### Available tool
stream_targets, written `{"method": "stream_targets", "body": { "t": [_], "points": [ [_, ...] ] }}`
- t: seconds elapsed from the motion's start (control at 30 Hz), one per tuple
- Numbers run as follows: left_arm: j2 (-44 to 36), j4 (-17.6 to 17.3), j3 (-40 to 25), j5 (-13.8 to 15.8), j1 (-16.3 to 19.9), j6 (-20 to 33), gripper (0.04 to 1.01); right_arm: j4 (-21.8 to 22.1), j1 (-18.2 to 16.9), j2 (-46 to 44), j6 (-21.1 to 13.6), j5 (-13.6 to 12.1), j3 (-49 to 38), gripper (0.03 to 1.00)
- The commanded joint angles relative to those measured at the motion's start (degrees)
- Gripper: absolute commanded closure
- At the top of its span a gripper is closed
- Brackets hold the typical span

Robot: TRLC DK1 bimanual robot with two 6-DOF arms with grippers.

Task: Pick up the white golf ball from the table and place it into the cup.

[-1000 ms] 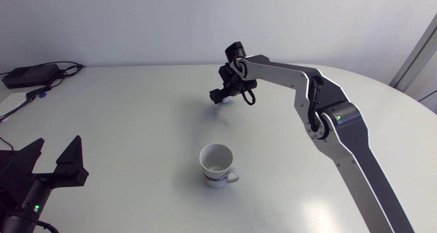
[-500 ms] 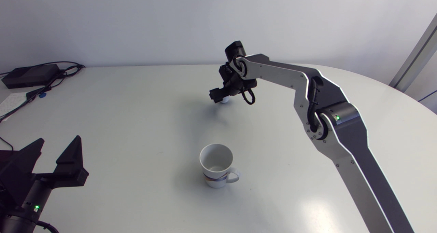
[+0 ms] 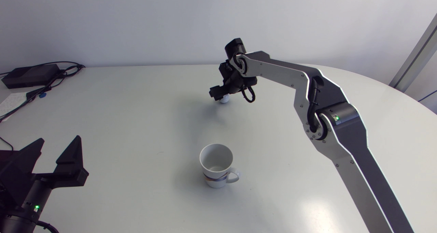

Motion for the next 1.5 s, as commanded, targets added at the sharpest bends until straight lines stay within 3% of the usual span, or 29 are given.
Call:
{"method": "stream_targets", "body": {
  "t": [0.0,0.27,1.47],
  "points": [
    [-0.9,0.8,-1.3,-0.1,0.4,-0.8,0.051,-1.1,-0.2,3.0,1.3,0.0,1.2,0.208],
    [-1.0,0.8,-1.3,-0.1,0.4,-0.8,0.051,-3.3,-0.3,2.9,1.3,0.0,1.5,0.208],
    [-1.0,0.8,-1.3,-0.1,0.4,-0.8,0.051,-4.0,-0.5,5.1,1.9,1.0,5.9,0.262]
  ]
}}
